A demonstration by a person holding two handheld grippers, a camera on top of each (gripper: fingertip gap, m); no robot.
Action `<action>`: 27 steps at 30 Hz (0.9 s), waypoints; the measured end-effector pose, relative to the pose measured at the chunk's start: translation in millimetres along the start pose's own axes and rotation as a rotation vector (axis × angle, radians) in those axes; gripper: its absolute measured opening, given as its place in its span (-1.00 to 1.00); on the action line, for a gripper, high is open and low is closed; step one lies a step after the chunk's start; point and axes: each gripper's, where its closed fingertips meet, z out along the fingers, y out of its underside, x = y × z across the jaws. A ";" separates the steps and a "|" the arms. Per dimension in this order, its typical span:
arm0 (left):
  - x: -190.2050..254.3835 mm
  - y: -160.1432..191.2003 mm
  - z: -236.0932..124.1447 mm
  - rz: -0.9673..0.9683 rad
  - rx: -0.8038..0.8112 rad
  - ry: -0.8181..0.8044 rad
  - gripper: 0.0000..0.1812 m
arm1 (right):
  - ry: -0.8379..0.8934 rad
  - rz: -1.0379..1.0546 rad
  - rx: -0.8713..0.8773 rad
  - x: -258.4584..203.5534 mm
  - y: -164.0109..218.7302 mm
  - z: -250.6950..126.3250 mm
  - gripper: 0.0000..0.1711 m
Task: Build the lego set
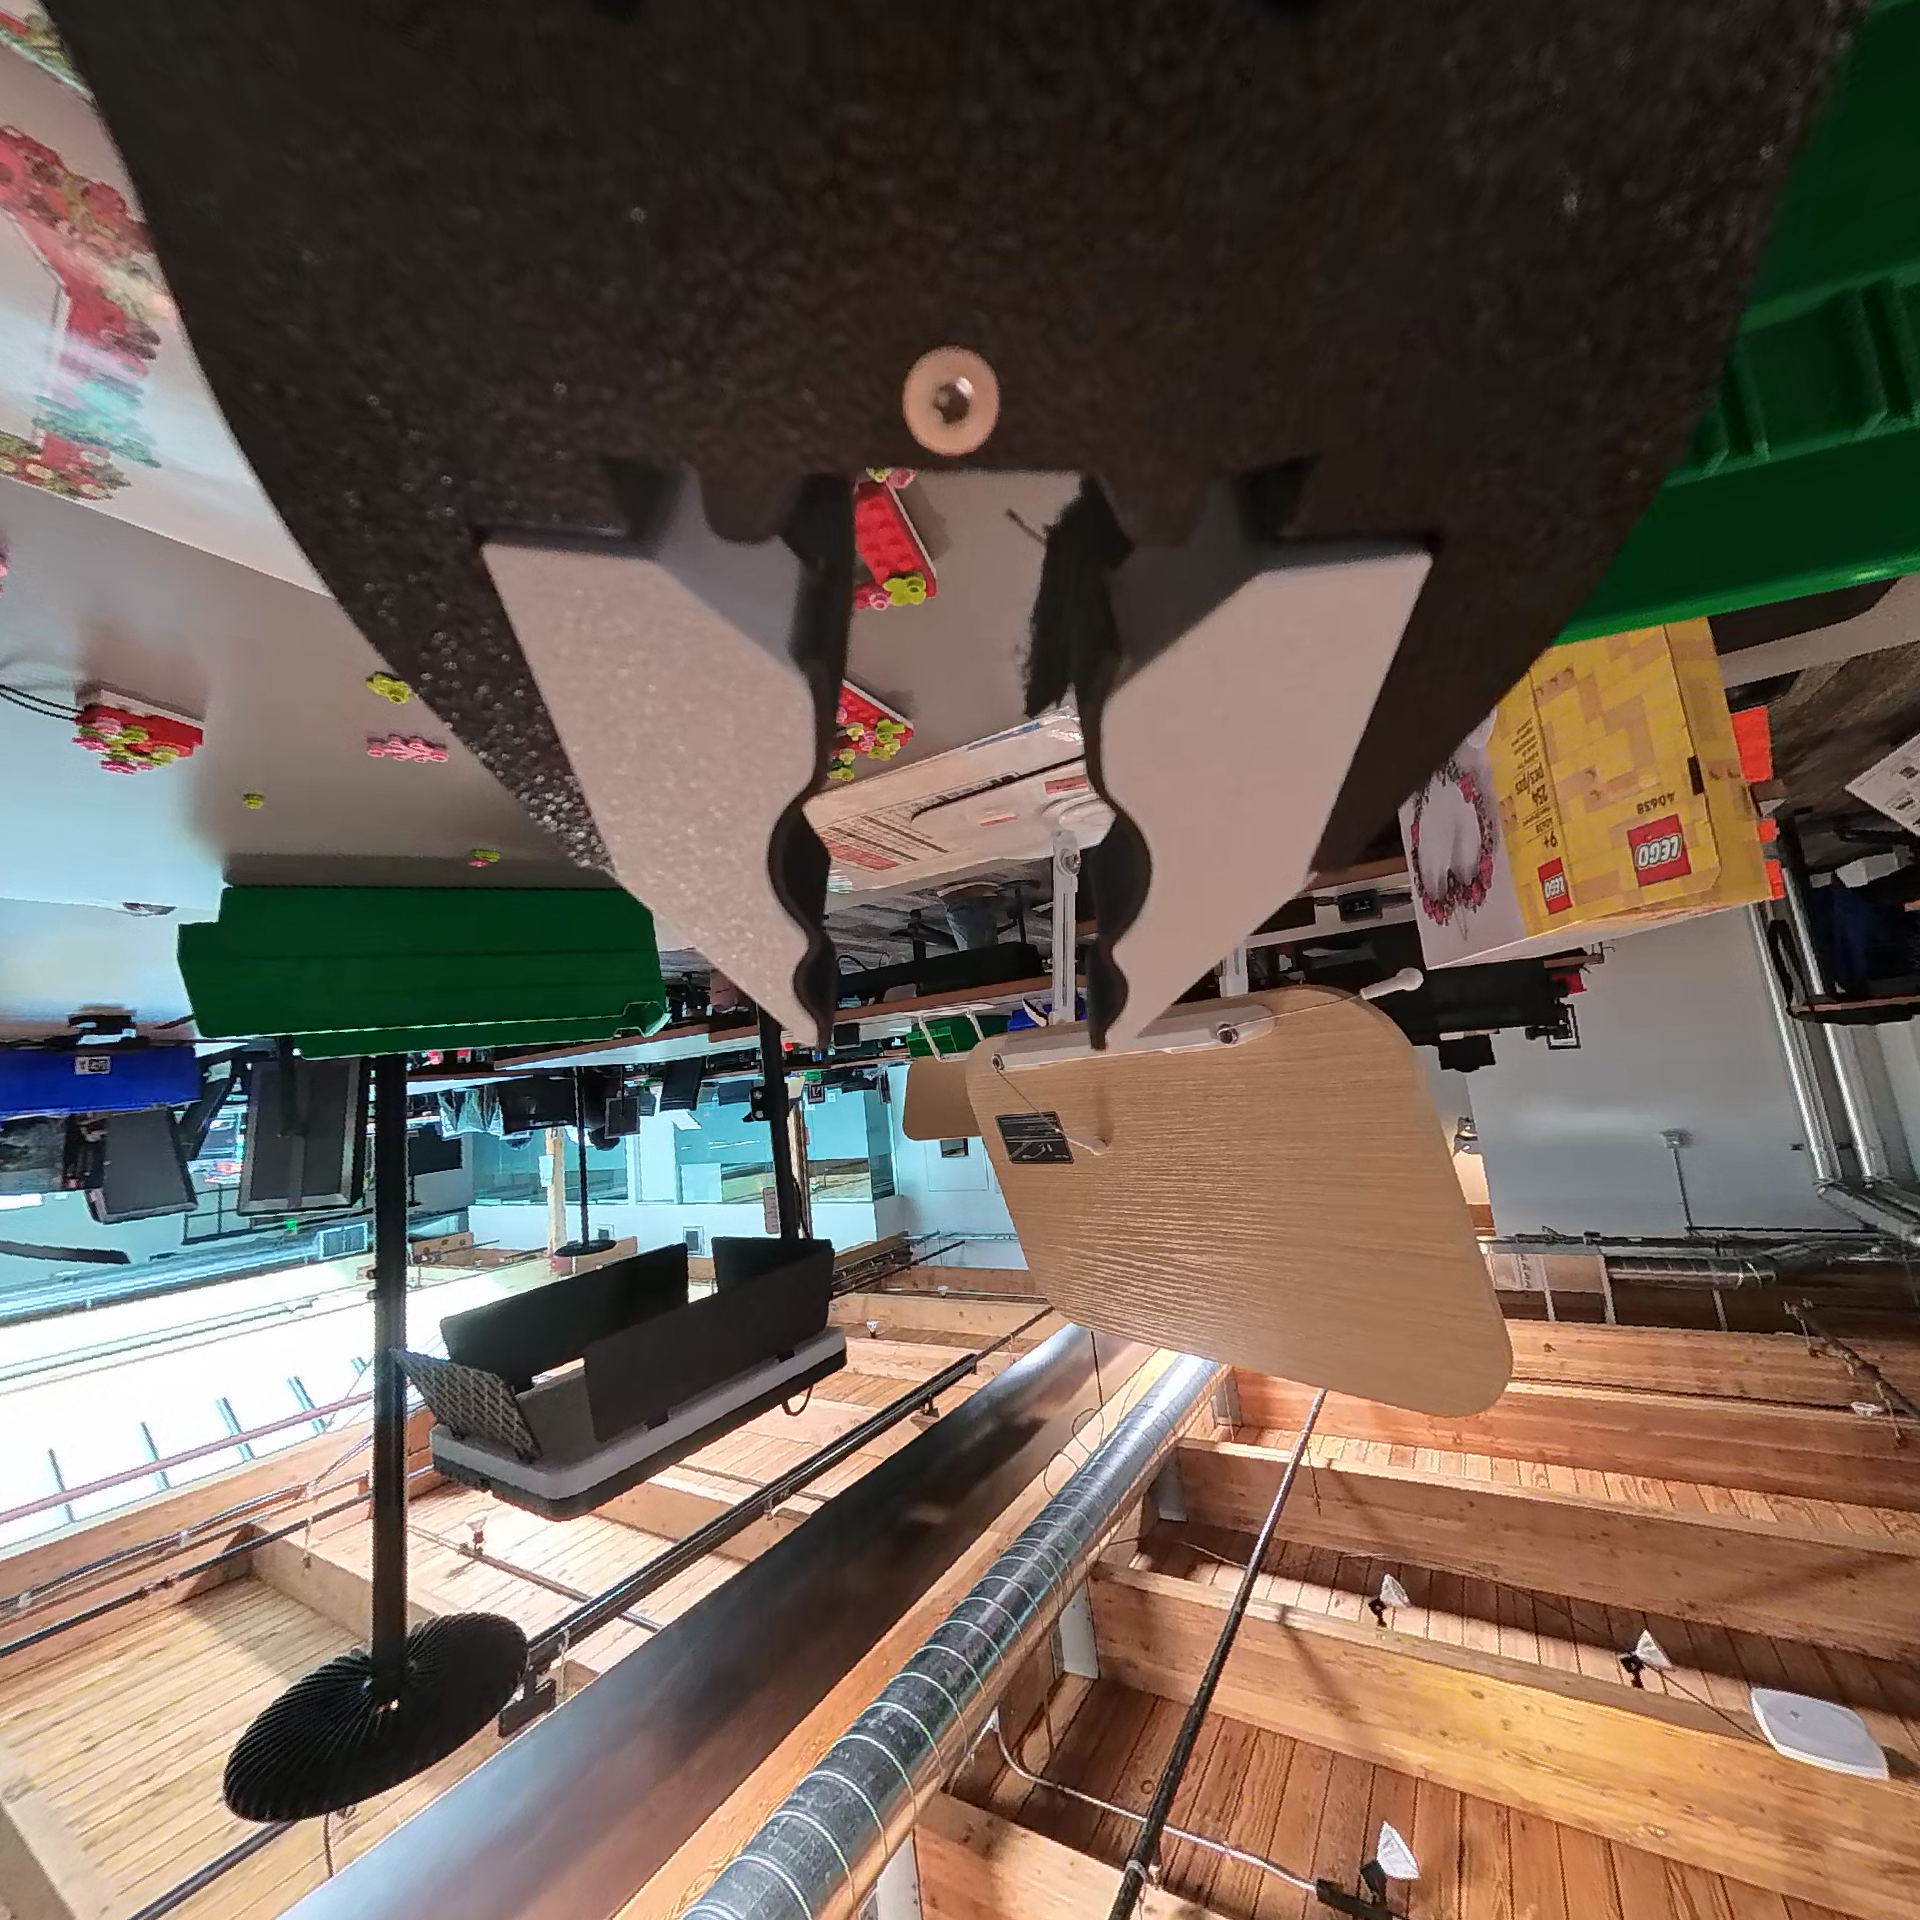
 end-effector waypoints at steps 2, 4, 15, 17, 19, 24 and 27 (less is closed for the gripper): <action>0.3 0.4 0.2 0.000 -0.002 0.001 -0.49 | 0.000 0.000 0.000 -1.3 -1.1 -0.3 -0.77; 0.4 0.8 0.3 0.000 -0.004 0.002 -0.49 | -0.001 0.000 -0.002 -2.0 -1.5 -1.0 -0.77; 1.0 2.7 0.8 -0.006 -0.011 0.006 -0.49 | -0.022 -0.033 -0.013 -5.7 -0.9 0.4 -0.77; 0.5 2.9 0.9 -0.006 -0.012 0.004 -0.49 | -0.043 -0.058 -0.022 -13.1 -2.2 1.2 -0.77; -1.2 5.4 1.5 0.001 -0.018 -0.006 -0.50 | -0.076 -0.033 -0.014 -24.9 -5.8 2.2 -0.77; 0.6 10.5 2.8 -0.005 -0.030 0.004 -0.52 | -0.293 0.080 -0.043 -76.2 -9.0 16.3 -0.74; 4.2 12.9 3.9 0.002 -0.037 0.015 -0.53 | -0.497 0.087 -0.126 -124.5 -10.3 26.9 -0.74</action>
